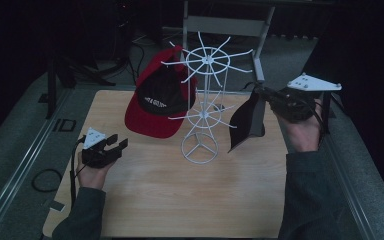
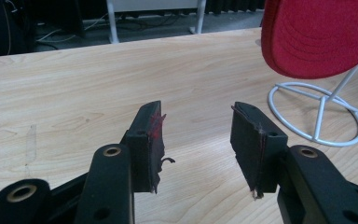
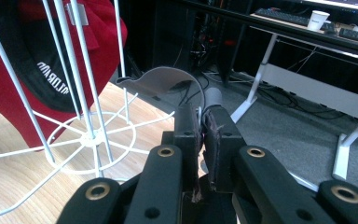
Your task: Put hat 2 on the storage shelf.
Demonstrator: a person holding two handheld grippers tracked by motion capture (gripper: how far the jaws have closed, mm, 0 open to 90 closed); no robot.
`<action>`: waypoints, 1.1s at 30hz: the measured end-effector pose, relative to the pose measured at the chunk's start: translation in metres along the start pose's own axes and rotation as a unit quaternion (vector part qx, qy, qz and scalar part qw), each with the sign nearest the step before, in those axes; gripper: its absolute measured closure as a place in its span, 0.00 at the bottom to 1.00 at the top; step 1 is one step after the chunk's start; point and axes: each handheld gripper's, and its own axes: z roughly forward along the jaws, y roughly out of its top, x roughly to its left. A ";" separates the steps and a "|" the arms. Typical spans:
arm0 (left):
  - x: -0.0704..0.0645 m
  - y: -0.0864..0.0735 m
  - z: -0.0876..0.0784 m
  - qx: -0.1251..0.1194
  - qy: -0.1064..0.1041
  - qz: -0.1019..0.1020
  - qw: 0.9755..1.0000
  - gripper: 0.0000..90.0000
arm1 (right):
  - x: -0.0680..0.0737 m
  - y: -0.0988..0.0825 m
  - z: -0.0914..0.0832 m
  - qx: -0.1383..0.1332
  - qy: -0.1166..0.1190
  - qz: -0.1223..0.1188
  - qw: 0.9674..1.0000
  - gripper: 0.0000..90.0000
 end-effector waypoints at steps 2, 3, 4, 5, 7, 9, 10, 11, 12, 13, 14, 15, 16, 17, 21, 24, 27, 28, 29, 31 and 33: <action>0.000 0.000 0.000 0.001 0.000 0.001 1.000 0.60 | 0.000 0.001 0.000 -0.002 0.000 -0.001 1.000 0.93; 0.000 0.000 0.000 0.001 0.000 0.001 1.000 0.60 | 0.000 0.002 0.000 -0.002 0.000 -0.001 1.000 0.93; 0.000 0.000 0.001 0.001 0.000 0.001 1.000 0.60 | 0.000 0.003 0.000 -0.002 0.000 -0.001 1.000 0.93; 0.000 0.000 0.001 0.001 -0.001 0.001 1.000 0.60 | 0.000 0.003 0.000 -0.003 0.000 -0.002 1.000 0.93; -0.001 0.000 0.001 0.000 -0.001 0.000 1.000 0.60 | 0.000 0.004 0.000 -0.004 -0.001 0.000 1.000 0.93; -0.001 0.000 0.002 0.001 -0.001 0.001 1.000 0.60 | 0.000 0.005 -0.001 -0.005 -0.002 0.000 1.000 0.93; -0.001 -0.001 0.002 0.002 -0.002 0.001 1.000 0.60 | 0.000 0.005 -0.001 -0.005 -0.002 0.000 1.000 0.93; -0.001 -0.001 0.002 0.002 -0.002 0.001 1.000 0.60 | -0.001 0.006 -0.001 -0.006 -0.002 0.000 1.000 0.93; -0.001 0.000 0.002 0.001 -0.002 0.001 1.000 0.60 | -0.001 0.006 -0.001 -0.006 -0.003 0.000 1.000 0.93; -0.001 0.000 0.002 0.001 -0.001 0.001 1.000 0.60 | -0.002 0.007 -0.002 -0.006 -0.003 0.000 1.000 0.93; 0.000 0.000 0.002 0.001 -0.001 0.001 1.000 0.60 | -0.002 0.008 -0.002 -0.007 -0.003 0.001 1.000 0.93; 0.000 0.000 0.002 0.001 -0.002 0.001 1.000 0.60 | -0.002 0.008 -0.003 -0.007 -0.003 0.000 1.000 0.93; -0.001 0.000 0.002 0.001 -0.002 0.001 1.000 0.60 | -0.003 0.009 -0.003 -0.008 -0.003 0.001 1.000 0.94; -0.001 -0.001 0.002 0.001 -0.002 0.001 1.000 0.60 | -0.003 0.009 -0.004 -0.009 -0.002 0.002 1.000 0.94; -0.001 -0.001 0.003 0.002 -0.004 0.001 1.000 0.60 | -0.006 0.010 -0.005 -0.010 0.002 0.007 1.000 0.94; -0.001 -0.001 0.003 0.002 -0.004 0.002 1.000 0.60 | -0.009 0.012 -0.005 -0.010 0.005 0.009 1.000 0.94; -0.001 -0.001 0.003 0.001 -0.003 0.001 1.000 0.60 | -0.011 0.013 -0.004 -0.010 0.007 0.009 1.000 0.93; -0.001 0.000 0.003 0.001 -0.003 0.000 1.000 0.60 | -0.012 0.014 -0.004 -0.009 0.006 0.009 1.000 0.93; -0.001 0.000 0.003 0.000 -0.003 0.000 1.000 0.60 | -0.013 0.015 -0.004 -0.009 0.006 0.009 1.000 0.94; -0.001 0.000 0.002 0.001 -0.003 0.000 1.000 0.60 | -0.015 0.016 -0.003 -0.009 0.006 0.010 1.000 0.93; -0.001 0.000 0.003 0.000 -0.003 0.000 1.000 0.60 | -0.018 0.017 -0.002 -0.010 0.006 0.009 1.000 0.93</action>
